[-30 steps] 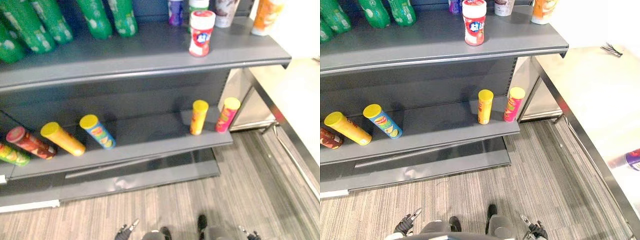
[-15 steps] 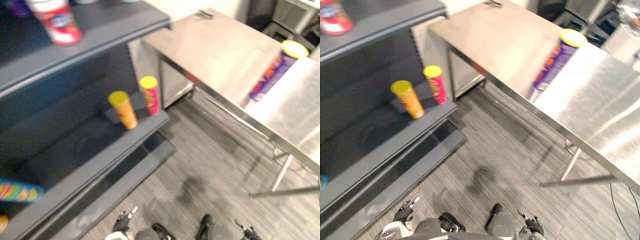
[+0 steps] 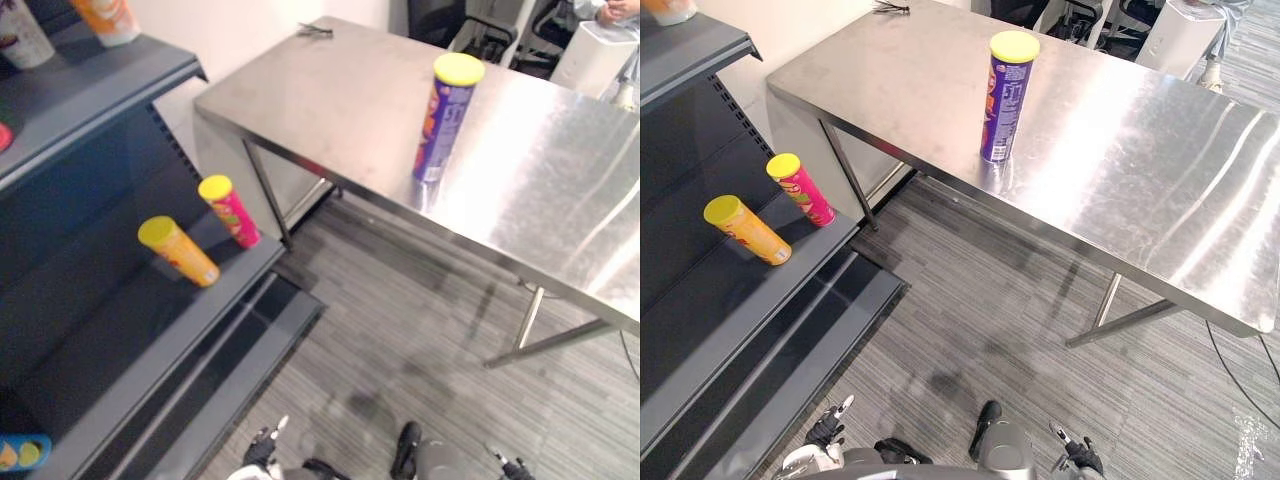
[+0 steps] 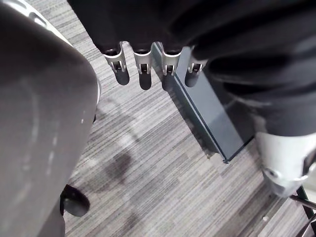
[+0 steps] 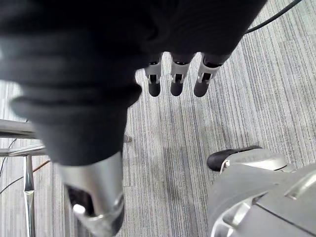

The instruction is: Put the gum and the chips on the shelf.

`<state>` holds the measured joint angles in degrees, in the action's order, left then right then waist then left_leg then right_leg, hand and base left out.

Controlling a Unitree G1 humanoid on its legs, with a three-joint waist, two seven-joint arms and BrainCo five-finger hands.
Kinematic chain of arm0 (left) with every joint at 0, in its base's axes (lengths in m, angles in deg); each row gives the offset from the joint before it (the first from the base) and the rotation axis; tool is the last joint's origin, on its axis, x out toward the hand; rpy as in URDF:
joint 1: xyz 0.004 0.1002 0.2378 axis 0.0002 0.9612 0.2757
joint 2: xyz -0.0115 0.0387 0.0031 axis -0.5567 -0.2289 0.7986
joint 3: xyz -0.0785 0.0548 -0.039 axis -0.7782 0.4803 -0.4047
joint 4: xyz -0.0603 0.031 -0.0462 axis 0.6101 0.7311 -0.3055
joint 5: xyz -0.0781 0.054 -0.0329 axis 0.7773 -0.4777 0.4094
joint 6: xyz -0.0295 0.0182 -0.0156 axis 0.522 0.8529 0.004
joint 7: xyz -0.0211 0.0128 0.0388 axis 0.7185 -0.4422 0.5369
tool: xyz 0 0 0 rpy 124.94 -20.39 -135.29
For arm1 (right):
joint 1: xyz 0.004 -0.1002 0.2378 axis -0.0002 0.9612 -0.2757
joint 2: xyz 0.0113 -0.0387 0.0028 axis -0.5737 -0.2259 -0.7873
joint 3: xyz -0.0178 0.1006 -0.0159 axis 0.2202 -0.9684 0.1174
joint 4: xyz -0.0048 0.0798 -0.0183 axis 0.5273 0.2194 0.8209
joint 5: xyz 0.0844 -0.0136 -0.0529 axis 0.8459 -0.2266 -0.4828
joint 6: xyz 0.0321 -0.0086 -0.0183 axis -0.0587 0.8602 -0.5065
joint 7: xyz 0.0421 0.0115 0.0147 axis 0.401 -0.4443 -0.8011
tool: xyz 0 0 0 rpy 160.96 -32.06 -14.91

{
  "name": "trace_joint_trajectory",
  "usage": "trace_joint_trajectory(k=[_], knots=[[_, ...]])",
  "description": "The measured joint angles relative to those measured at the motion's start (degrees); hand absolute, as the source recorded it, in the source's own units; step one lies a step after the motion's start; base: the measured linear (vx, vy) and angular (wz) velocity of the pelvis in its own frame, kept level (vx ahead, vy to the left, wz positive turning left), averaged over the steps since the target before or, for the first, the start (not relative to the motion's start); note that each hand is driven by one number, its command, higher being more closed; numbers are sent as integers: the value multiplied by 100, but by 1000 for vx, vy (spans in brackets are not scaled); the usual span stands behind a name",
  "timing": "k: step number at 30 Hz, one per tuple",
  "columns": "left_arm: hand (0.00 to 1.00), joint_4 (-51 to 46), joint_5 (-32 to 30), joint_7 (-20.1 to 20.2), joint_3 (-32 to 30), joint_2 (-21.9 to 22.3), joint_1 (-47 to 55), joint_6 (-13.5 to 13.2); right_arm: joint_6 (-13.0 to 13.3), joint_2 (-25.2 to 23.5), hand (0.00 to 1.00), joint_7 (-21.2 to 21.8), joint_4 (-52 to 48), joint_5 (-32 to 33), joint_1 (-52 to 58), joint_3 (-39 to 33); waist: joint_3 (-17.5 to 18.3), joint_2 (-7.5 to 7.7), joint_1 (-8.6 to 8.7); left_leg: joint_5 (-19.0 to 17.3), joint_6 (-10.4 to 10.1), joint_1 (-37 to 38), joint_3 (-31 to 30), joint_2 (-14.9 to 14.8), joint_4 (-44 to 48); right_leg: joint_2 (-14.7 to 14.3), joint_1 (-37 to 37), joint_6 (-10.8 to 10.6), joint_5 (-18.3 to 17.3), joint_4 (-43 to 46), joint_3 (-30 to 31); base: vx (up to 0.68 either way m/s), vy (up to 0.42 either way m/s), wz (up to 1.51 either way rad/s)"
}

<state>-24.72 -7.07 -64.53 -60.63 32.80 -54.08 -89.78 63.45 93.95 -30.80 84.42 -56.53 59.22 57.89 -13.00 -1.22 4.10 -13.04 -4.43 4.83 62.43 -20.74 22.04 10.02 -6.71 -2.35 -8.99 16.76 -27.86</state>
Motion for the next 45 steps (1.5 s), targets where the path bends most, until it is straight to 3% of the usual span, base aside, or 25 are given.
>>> trace_joint_trajectory(k=[1, 2, 3, 4, 5, 8, 10, 13, 15, 18, 20, 23, 28, 31, 33, 35, 37, 38, 40, 42, 45], knots=[[0, -2, 22, -2, -104, 7, 38, 3, 4, -23, 0, 19, 0, 33, 15, 6, 2, 7, 22, 11, 17, 62, 67, -192, 310, -60, 36, 34, -124, 56, 45, 20, -139, -27], [0, -34, 79, -1, -169, 32, 41, 1, 8, -39, 0, 26, 3, 56, 34, 21, -1, 5, 15, 103, 165, 63, -48, -473, 804, -196, 121, 88, -175, 35, 182, 26, -148, -39], [0, -94, 132, -29, -186, 31, 59, -7, 13, -38, 0, 26, 7, 67, 46, 57, -2, 16, 14, 193, 305, 9, -326, -557, 1011, -250, 169, 132, -194, 18, 282, 24, -196, -62], [0, -187, 273, -46, -185, 13, 126, -15, 24, -29, 0, 30, 5, 127, 70, 126, -25, 55, 1, 411, 510, -272, -1272, -590, 1375, -323, 333, 206, -210, -60, 480, 39, -177, -82], [0, -238, 279, -43, -152, 49, 163, -17, 47, 31, 0, 31, -7, 185, 75, 119, -31, 86, -31, 380, 306, -502, -2291, -337, 1392, -340, 361, 228, -223, -107, 709, 58, -143, -89], [0, -242, 275, -43, -126, 117, 151, -16, 49, 219, 0, 31, 96, 183, 100, 63, -21, 22, -86, 133, 41, -741, -3384, 381, 801, -335, 471, 231, -224, -210, 1288, 93, -30, -99], [0, -243, 274, -37, -121, 122, 149, -18, 47, 235, 0, 28, 124, 183, 194, -18, -18, 18, -119, 160, -2, -899, -3662, 551, 360, -336, 547, 229, -225, -247, 1428, 142, 35, -72], [0, -251, 273, -46, -144, 127, 142, -35, 48, 236, 0, 19, 119, 181, 318, -233, -5, 4, -133, 429, -133, -1121, -4322, 863, -725, -334, 599, 87, -295, -218, 1737, 201, 151, -61], [0, -165, 264, -52, -148, 138, 155, -49, 52, 259, 0, 24, 106, 181, 366, -249, 53, -90, -151, 1123, -158, -1077, -4739, 1036, -1167, -366, 589, -173, -444, 2, 2053, 239, 230, -73], [0, -132, 173, -55, -169, 61, 116, -53, 47, -5, 0, 50, 108, 177, 440, -449, 277, 178, -197, 1048, 37, -937, -4624, 1397, -1273, -19, 641, -376, -458, -150, 2229, 241, 242, -26], [0, -103, 48, -54, -132, -33, 87, -44, 44, -98, 0, 52, 117, 177, 437, -554, 313, 262, -220, 1000, 118, -931, -4558, 1575, -1331, 115, 710, -509, -375, -356, 2229, 176, 180, 6], [0, -89, -18, -62, -117, -44, 102, -35, 44, -92, 0, 60, 115, 178, 416, -750, 331, 260, -268, 939, 215, -727, -4405, 1786, -1521, 294, 885, -620, -263, -614, 2290, 165, 186, -10], [0, 59, -66, -62, 93, -93, 118, -51, 47, -86, 0, 34, 141, 198, 301, -1212, 470, 162, -254, 941, 219, -547, -4177, 1825, -1844, 274, 902, -671, 39, -982, 2447, 71, 79, -33], [0, 64, -208, -56, 91, -87, 140, -56, 39, 6, 0, -31, 245, 294, 300, -1921, 522, 151, -244, 965, 247, -437, -4081, 1834, -2010, 242, 914, -658, 197, -1144, 2513, 37, 48, -24], [0, 62, -258, -53, 86, -78, 172, -55, 29, 205, 0, -80, 244, 413, 296, -2759, 600, 147, -235, 985, 271, -425, -4050, 1847, -2092, 234, 904, -651, 325, -1255, 2518, 21, 58, -13], [0, 14, -261, -51, 34, -78, 224, -56, 38, 626, 0, -269, 200, 692, 158, -3666, 648, 146, -233, 1020, 304, -371, -3959, 1901, -2226, 240, 884, -633, 435, -1321, 2534, -17, 73, -18], [0, 9, -261, -54, 34, -86, 277, -55, 57, 971, 0, -421, 112, 895, 23, -4056, 699, 210, -202, 1081, 362, -357, -3941, 1967, -2403, 277, 821, -627, 441, -1324, 2534, -41, 62, -11], [0, 10, -260, -54, 34, -85, 311, -55, 86, 1186, 0, -571, -150, 965, -127, -4123, 794, 135, -114, 1140, 351, -336, -3931, 2029, -2564, 309, 777, -626, 445, -1324, 2534, -38, 58, -10], [0, -4, -259, -59, 33, -89, 386, -56, 164, 1278, 0, -788, -1085, 1095, -310, -4026, 770, 203, -88, 1211, 342, -249, -3840, 2085, -2720, 336, 701, -626, 445, -1330, 2592, -49, 57, -27], [0, -22, -241, -63, 32, -82, 425, -56, 309, 1271, 0, -1183, -2956, 1063, -456, -3570, 801, 175, -48, 1211, 341, -251, -3785, 2115, -2778, 350, 642, -631, 440, -1356, 2689, -71, 25, -25], [0, -127, -255, -76, 31, -77, 522, -54, 571, 1326, 0, -1589, -4557, 415, -696, -3064, 811, 199, 24, 1236, 321, -277, -3792, 2108, -2785, 335, 583, -641, 429, -1377, 2701, -54, -20, -12]])
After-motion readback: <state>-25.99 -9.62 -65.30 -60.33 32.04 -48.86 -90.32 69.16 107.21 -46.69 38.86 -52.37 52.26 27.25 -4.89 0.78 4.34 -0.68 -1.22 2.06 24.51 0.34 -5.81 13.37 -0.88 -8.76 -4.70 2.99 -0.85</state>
